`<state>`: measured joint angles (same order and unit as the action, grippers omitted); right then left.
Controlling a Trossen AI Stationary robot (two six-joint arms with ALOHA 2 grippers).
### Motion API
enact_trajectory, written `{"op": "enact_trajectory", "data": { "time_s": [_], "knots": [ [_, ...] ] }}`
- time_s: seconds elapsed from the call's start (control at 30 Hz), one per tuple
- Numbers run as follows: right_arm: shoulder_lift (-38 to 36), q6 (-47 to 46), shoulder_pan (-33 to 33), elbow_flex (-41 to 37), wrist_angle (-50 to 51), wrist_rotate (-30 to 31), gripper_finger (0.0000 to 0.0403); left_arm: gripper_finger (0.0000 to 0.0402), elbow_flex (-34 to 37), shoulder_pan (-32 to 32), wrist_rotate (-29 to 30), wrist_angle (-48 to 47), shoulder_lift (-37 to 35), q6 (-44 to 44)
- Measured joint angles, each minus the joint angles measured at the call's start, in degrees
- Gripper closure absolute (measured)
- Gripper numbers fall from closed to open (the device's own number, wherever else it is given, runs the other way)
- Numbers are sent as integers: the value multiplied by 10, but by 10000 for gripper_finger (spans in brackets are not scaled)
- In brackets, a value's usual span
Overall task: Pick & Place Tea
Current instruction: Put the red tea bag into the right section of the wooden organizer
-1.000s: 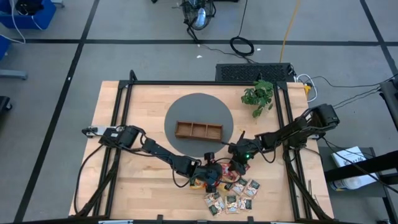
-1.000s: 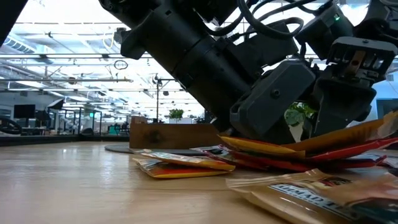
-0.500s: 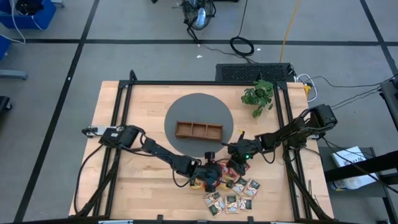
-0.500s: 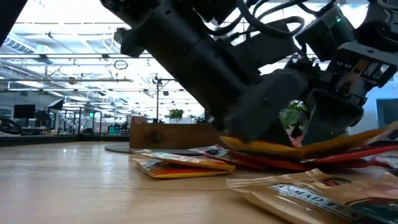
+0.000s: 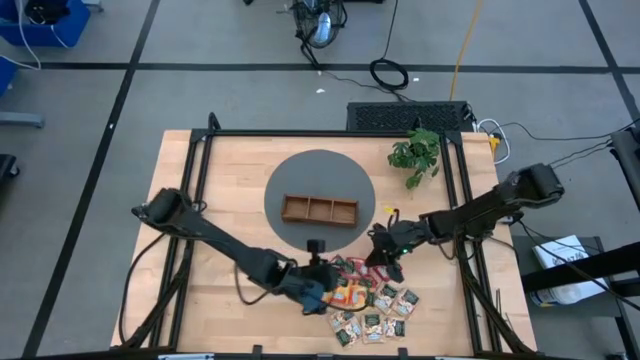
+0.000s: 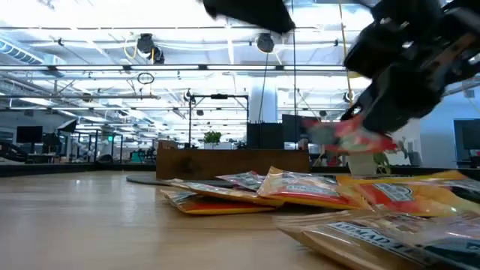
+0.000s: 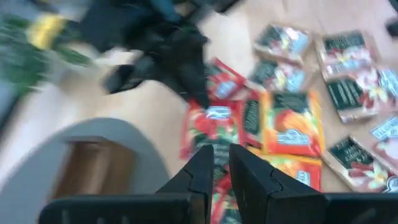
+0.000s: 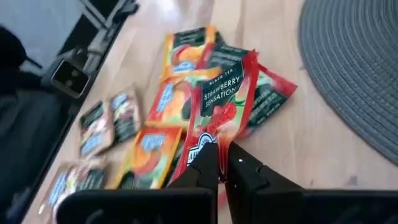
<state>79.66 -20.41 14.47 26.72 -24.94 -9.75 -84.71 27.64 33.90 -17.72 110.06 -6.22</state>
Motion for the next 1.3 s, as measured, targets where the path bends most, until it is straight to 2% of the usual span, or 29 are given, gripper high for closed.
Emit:
{"op": "enact_trajectory", "data": {
  "time_s": [0.17, 0.4, 0.47, 0.53, 0.7, 0.93, 1.03, 1.2, 1.3],
  "knots": [
    [-83, 63, 30, 0, 66, 84, 402, 343, 0, 14, 79, -10, -35, -1],
    [-168, 195, 93, 0, 51, 237, 402, 329, 0, -3, 208, -22, -60, 18],
    [-179, 237, 112, 0, 39, 288, 402, 313, 0, -27, 220, -13, -72, 29],
    [-185, 279, 130, 0, 30, 333, 402, 296, -1, -57, 193, 1, -83, 42],
    [-186, 369, 157, -16, -24, 385, 402, 250, -1, -124, 3, 0, -89, 42],
    [-189, 445, 172, -77, -168, 436, 402, 194, -1, -146, -141, 31, -89, 13],
    [-189, 461, 172, -104, -240, 460, 402, 177, -1, -144, -173, 41, -90, 1],
    [-185, 484, 171, -134, -359, 459, 402, 165, -1, -145, -173, 56, -89, -20],
    [-185, 497, 171, -136, -390, 452, 402, 165, -1, -145, -173, 82, -89, -26]
  ]
}}
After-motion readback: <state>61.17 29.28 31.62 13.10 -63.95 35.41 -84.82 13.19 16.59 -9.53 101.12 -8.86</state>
